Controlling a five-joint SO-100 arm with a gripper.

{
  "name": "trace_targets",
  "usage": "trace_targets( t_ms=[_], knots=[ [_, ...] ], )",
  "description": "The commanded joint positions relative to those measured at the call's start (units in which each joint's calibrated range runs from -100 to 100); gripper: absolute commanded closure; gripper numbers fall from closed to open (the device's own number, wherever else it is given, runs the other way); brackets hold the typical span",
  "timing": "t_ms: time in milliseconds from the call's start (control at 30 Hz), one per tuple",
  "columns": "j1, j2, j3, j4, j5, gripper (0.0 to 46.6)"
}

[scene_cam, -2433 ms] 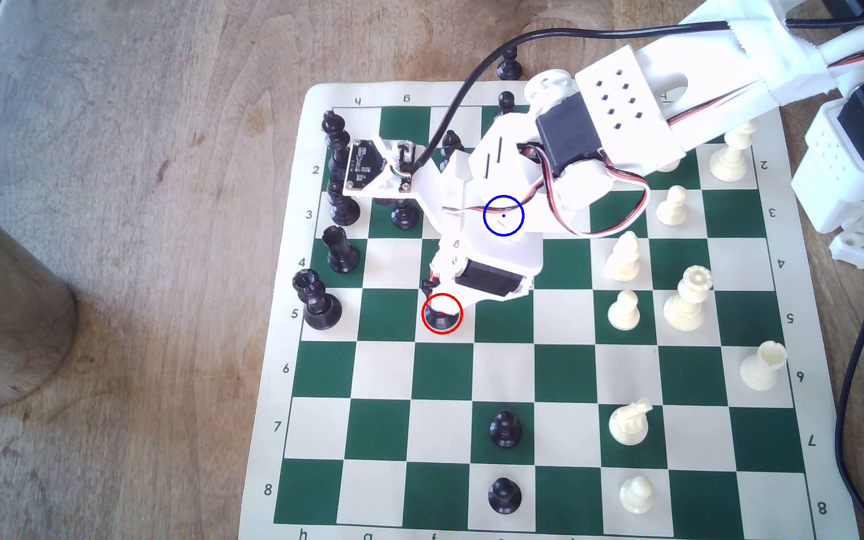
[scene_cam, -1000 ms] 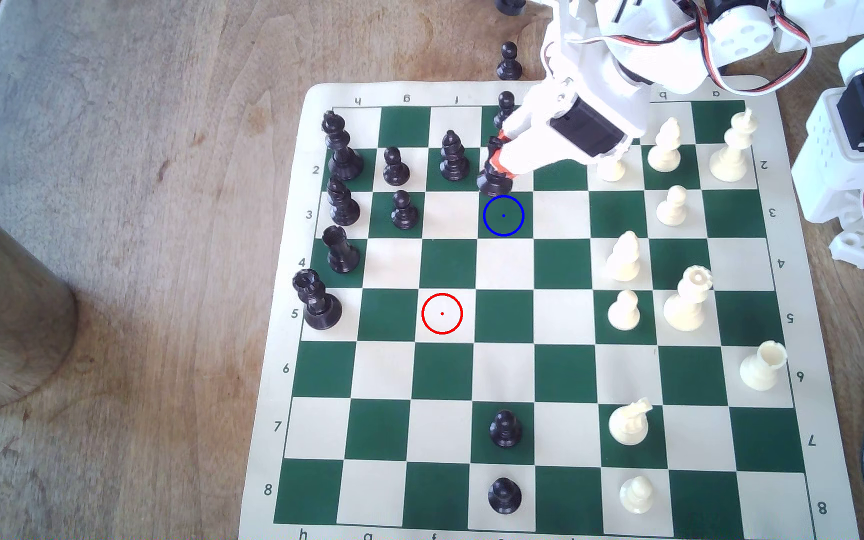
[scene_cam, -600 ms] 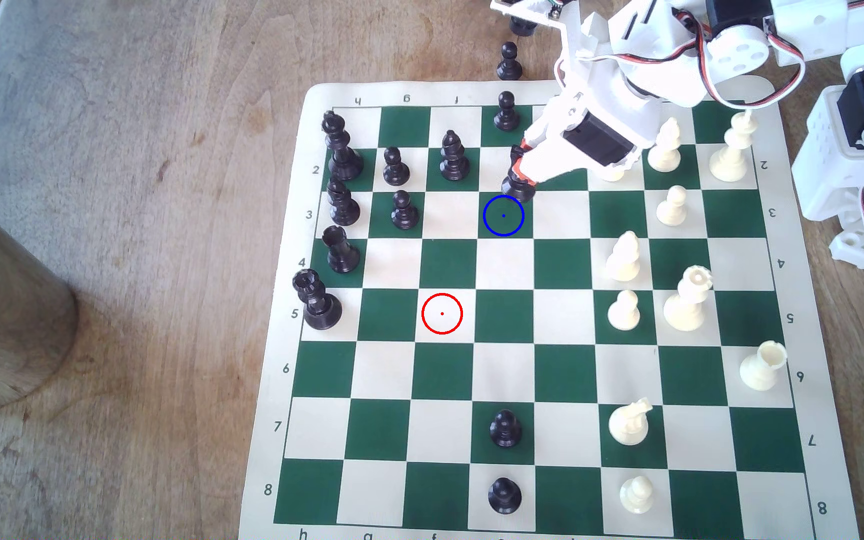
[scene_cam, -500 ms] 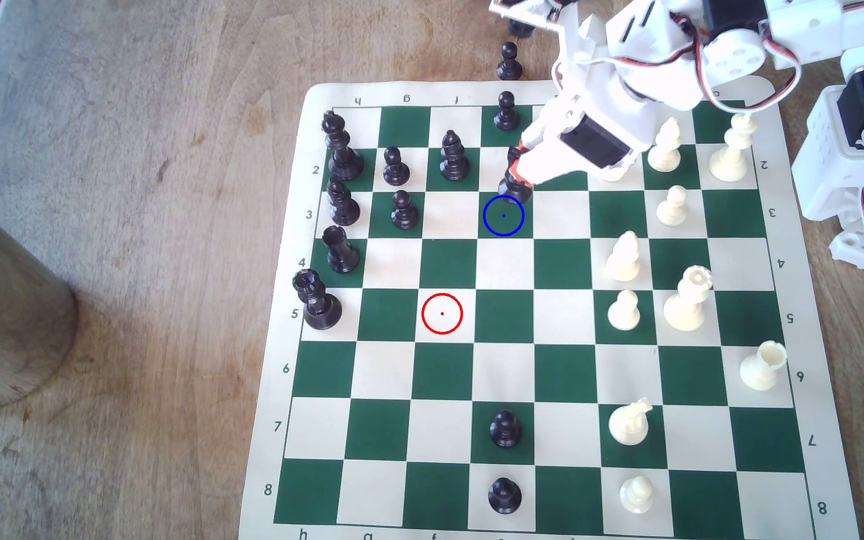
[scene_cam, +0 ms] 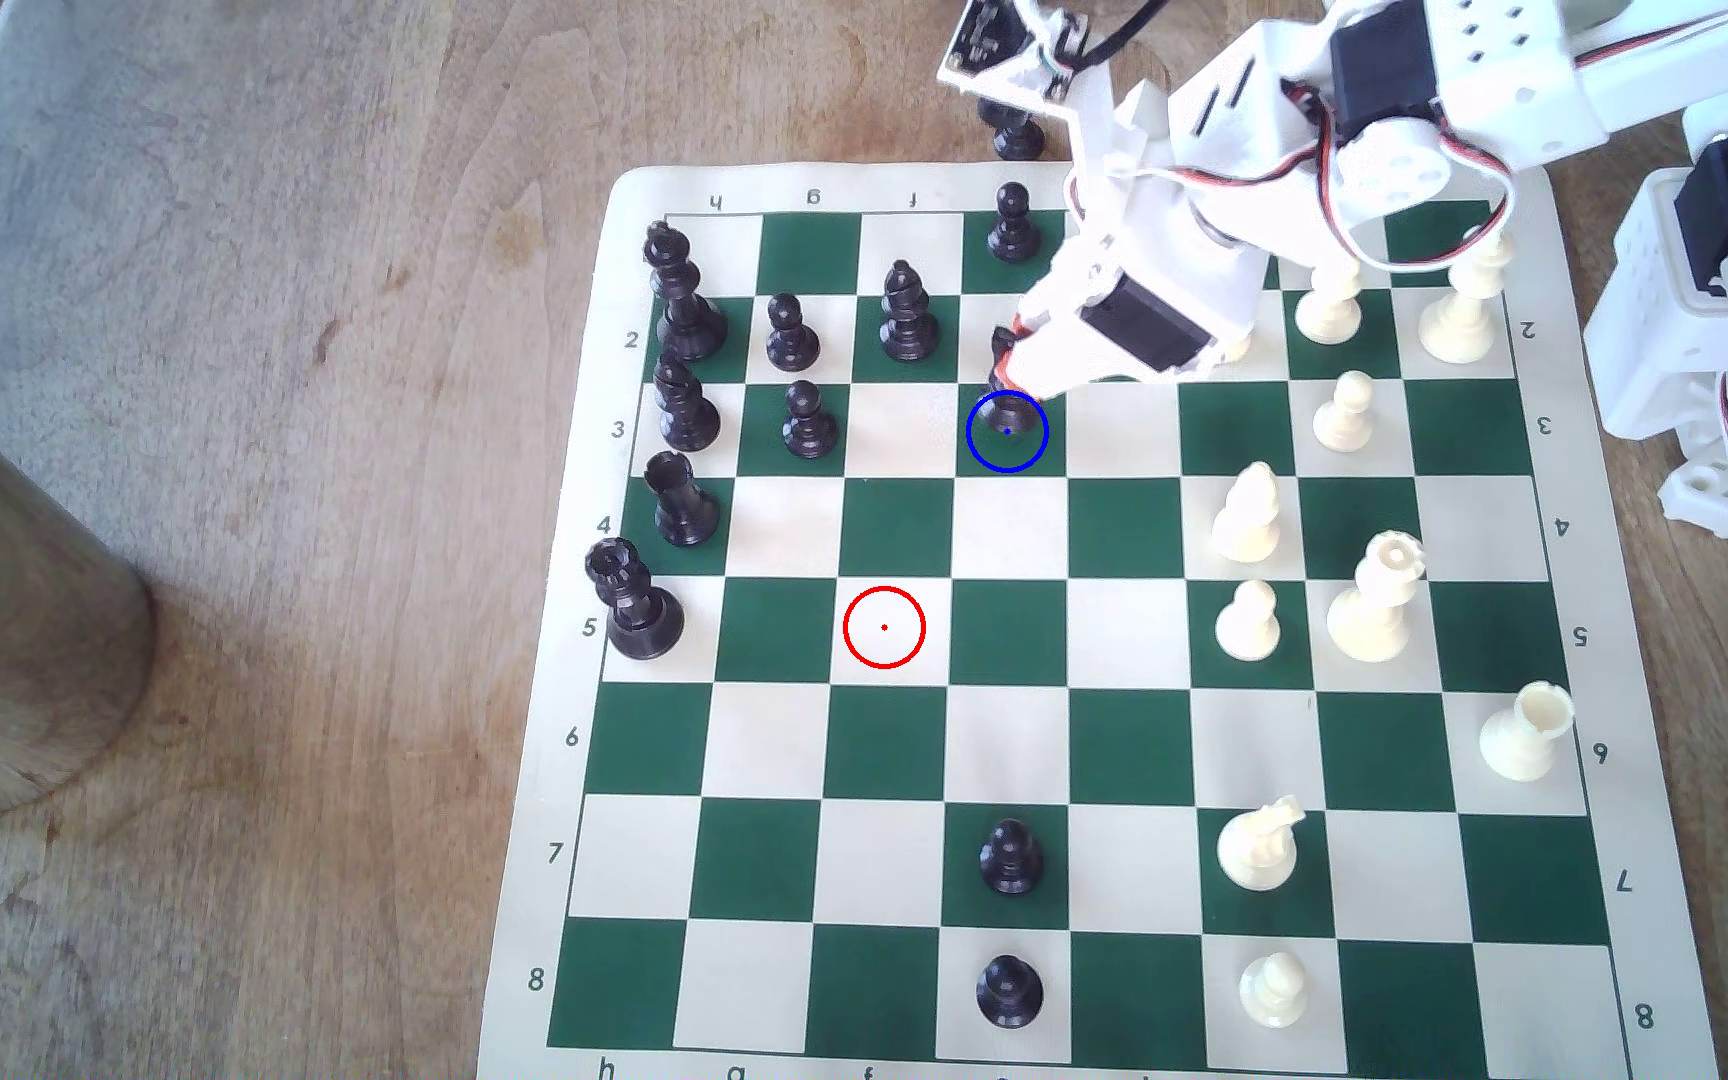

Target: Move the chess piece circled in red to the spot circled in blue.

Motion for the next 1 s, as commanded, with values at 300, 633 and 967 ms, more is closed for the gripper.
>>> trace_targets(
  t_ms=[300, 633, 967],
  knots=[
    [-0.35, 3.14, -3.4, -2.36, 0.24, 44.4],
    [-0.82, 2.72, -3.49, -1.05, 0.73, 29.7],
    [-3.56, -14.26, -1.76, 12.21, 0.88, 24.6]
  ],
)
